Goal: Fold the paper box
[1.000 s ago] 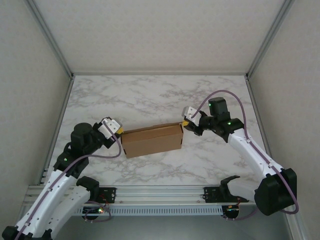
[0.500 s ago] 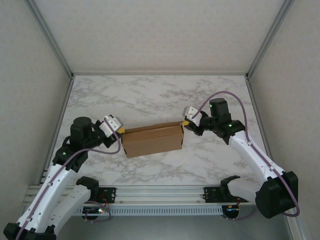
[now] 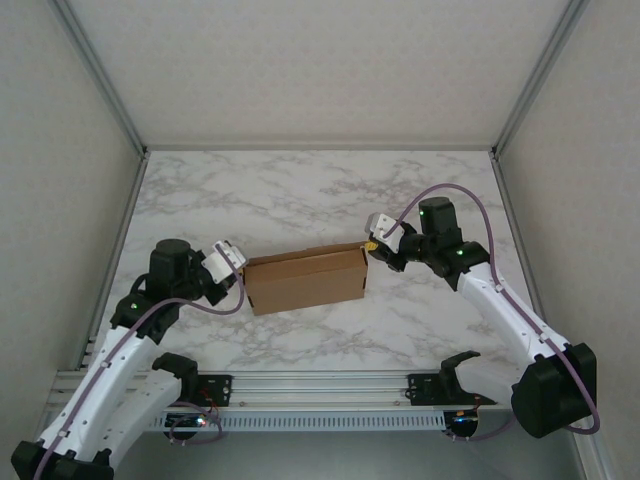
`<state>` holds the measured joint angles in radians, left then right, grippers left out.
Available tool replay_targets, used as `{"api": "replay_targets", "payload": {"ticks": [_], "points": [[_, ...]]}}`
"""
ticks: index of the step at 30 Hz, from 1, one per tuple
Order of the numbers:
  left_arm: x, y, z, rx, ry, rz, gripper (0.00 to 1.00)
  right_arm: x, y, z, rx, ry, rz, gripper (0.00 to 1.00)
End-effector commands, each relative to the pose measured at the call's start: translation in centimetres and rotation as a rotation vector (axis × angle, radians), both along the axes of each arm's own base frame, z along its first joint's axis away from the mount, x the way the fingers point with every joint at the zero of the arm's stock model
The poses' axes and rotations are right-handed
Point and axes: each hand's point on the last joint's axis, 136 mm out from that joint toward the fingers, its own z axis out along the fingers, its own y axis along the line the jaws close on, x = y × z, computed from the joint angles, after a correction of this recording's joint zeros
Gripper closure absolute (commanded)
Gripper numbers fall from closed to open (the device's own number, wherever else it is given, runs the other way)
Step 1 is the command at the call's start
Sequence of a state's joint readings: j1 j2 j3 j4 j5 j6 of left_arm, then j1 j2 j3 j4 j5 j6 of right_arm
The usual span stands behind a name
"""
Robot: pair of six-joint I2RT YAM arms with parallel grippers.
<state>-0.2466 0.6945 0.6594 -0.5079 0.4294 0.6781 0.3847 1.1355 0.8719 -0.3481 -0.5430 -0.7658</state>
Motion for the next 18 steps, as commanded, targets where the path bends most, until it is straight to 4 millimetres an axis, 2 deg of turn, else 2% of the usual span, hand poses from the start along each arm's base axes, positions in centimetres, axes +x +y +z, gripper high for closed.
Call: {"api": "replay_targets", "payload": {"ticks": [1,7,13,18], "points": [[0.6,0.2,1.0,-0.004,-0.023,0.014,0.89,-0.3,0.1,0.2,0.005,-0.010,0.000,0.89],[1.1,0.1,1.1,-0.031,-0.032,0.037,1.00,-0.5,0.2,0.1,0.005,0.004,0.000,0.89],[1.4,-0.7,3.8,-0.179,-0.059,0.068,1.00,-0.6,0.7,0.9,0.027,0.062,-0.021,0.97],[2.2,-0.5,4.2,-0.316,-0.052,0.165,1.00,-0.3,1.0,1.0,0.048,0.120,-0.068,0.99]]}}
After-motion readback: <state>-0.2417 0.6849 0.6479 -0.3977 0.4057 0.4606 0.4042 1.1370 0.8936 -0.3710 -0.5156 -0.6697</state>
